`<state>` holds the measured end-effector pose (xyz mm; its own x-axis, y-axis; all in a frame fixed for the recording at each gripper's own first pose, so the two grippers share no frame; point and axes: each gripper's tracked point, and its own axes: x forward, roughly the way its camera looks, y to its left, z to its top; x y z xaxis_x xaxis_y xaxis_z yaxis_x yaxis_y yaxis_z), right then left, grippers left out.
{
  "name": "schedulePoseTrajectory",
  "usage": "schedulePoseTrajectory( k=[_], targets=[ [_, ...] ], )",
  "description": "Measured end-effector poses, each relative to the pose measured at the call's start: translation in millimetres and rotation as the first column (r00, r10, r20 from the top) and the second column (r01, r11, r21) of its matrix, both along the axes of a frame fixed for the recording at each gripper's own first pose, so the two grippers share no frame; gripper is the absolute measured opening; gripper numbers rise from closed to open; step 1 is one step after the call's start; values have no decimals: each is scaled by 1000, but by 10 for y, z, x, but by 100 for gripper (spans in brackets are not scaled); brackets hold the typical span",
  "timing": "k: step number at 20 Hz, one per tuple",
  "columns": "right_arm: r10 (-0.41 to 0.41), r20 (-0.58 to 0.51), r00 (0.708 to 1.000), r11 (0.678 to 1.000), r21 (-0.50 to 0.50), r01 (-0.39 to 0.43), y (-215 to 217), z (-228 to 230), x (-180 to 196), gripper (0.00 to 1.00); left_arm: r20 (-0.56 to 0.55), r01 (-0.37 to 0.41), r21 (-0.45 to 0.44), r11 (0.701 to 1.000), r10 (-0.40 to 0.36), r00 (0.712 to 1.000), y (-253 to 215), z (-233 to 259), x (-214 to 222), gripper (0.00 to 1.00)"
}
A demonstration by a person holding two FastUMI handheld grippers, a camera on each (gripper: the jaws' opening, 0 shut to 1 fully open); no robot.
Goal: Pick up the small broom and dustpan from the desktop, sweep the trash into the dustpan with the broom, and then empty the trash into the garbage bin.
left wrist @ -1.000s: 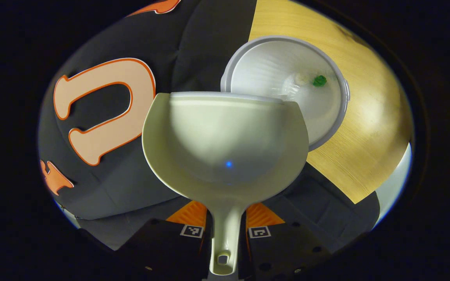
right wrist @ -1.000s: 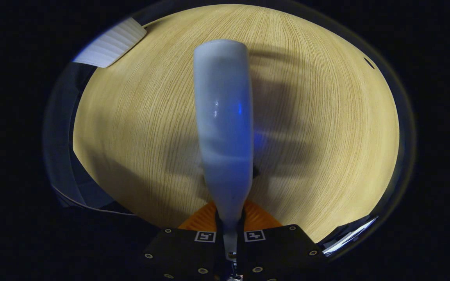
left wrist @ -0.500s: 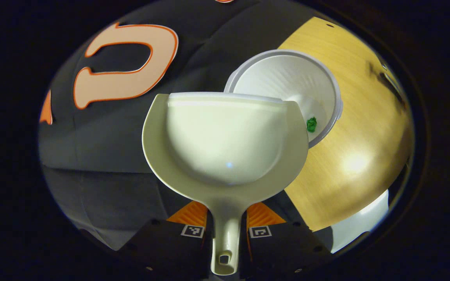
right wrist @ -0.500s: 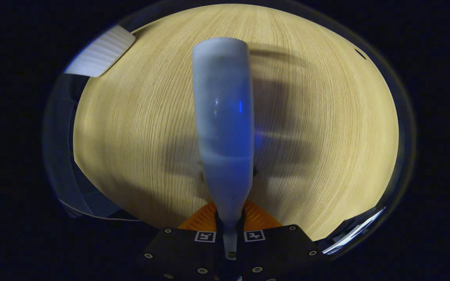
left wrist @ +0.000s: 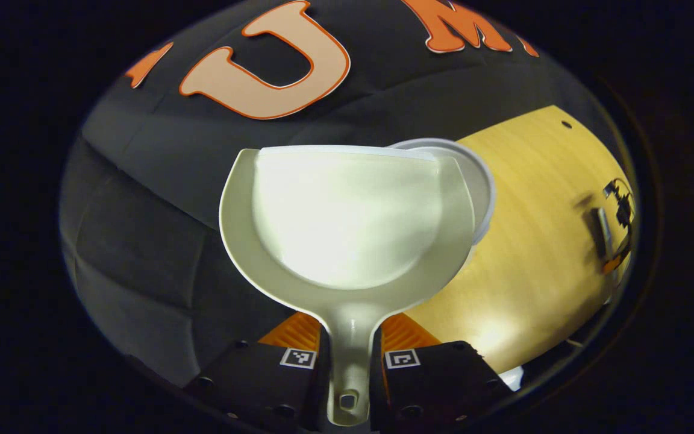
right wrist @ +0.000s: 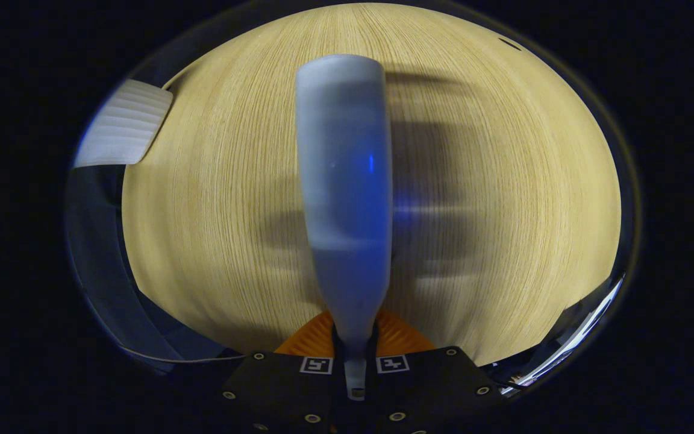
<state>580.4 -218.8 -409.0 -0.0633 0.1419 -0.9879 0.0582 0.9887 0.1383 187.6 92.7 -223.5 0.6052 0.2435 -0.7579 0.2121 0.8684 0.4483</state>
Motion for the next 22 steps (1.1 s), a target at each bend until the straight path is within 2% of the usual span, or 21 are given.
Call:
schedulePoseTrajectory(
  k=[2, 4, 5, 6, 7, 10, 11, 12, 18, 20, 22],
  targets=[
    [17, 0, 1000, 1000, -12, -17, -104, 17, 145, 12, 27, 5, -116, 993, -2, 1000, -363, -31, -42, 27],
    [28, 1, 1000, 999, -22, -28, -211, 36, 289, 12, 30, 40, -223, 974, -35, 999, -701, -160, -109, 27],
    [35, 1, 999, 999, -25, -35, -270, 45, 360, 12, 20, 64, -273, 960, -61, 998, -942, -227, -153, 27],
    [44, -1, 999, 999, -32, -44, -342, 54, 422, 12, 4, 81, -321, 943, -85, 996, -1238, -301, -219, 23],
    [52, -2, 999, 998, -40, -52, -423, 64, 482, 12, -16, 94, -369, 925, -107, 994, -1453, -414, -317, 27],
    [46, -4, 999, 998, -49, -46, -665, 93, 662, 12, -95, 99, -474, 875, -163, 982, -2025, -898, -647, 27],
    [43, -6, 999, 998, -52, -43, -747, 102, 723, 12, -128, 85, -485, 871, -167, 978, -2106, -1069, -719, 31],
    [39, -7, 999, 998, -53, -40, -826, 114, 789, 12, -157, 66, -490, 869, -163, 974, -2158, -1272, -773, 28],
    [27, -7, 1000, 998, -53, -27, -1231, 184, 1175, 12, -326, -120, -500, 858, -58, 944, -2470, -2166, -1119, 28],
    [29, -7, 1000, 998, -50, -30, -1377, 210, 1290, 12, -335, -118, -472, 874, -54, 941, -2509, -2328, -1130, 28],
    [29, -5, 1000, 998, -48, -29, -1524, 237, 1398, 12, -338, -126, -463, 877, -44, 940, -2545, -2391, -1110, 28]
  ],
)
